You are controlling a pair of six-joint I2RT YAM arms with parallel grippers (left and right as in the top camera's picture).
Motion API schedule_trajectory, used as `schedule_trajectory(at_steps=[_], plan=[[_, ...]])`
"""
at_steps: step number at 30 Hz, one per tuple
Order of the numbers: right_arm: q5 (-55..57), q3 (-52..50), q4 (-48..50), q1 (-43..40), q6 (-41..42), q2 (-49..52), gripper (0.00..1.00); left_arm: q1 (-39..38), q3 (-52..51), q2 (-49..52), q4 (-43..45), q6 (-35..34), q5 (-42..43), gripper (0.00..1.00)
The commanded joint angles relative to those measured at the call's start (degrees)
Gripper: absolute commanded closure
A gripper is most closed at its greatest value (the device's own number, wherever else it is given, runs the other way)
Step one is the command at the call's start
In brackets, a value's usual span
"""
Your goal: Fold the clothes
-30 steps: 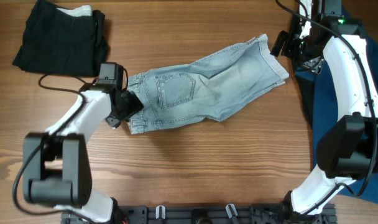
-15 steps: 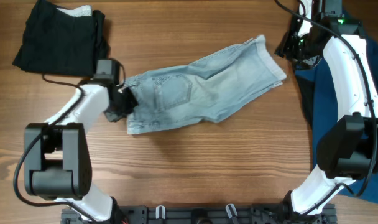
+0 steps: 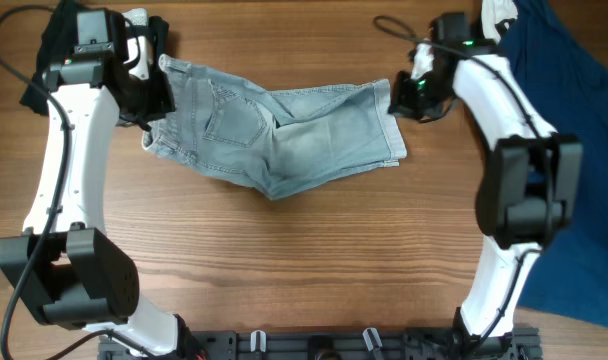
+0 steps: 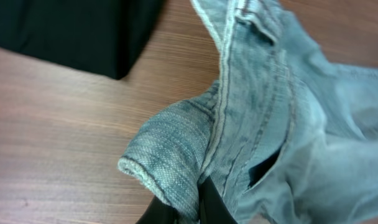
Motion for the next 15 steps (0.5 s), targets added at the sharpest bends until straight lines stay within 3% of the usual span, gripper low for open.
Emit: schedule_trajectory(at_steps=[1,7,15], plan=[[-6.7,-0.4,1.5,0.5,3.9,6.1,0.96,-5.5,1.7,-1.7,-0.3,4.6,2.8,0.96],[-7.2,-0.4,1.7,0.3,4.2,10.4,0.96,-15.0,1.7,-1.7,0.7,5.0,2.3,0.96],[-7.3,-0.4,2.1,0.2,5.5,10.6,0.96,-26.8,1.4,-0.7,9.3,-8.9,4.4,0.96]])
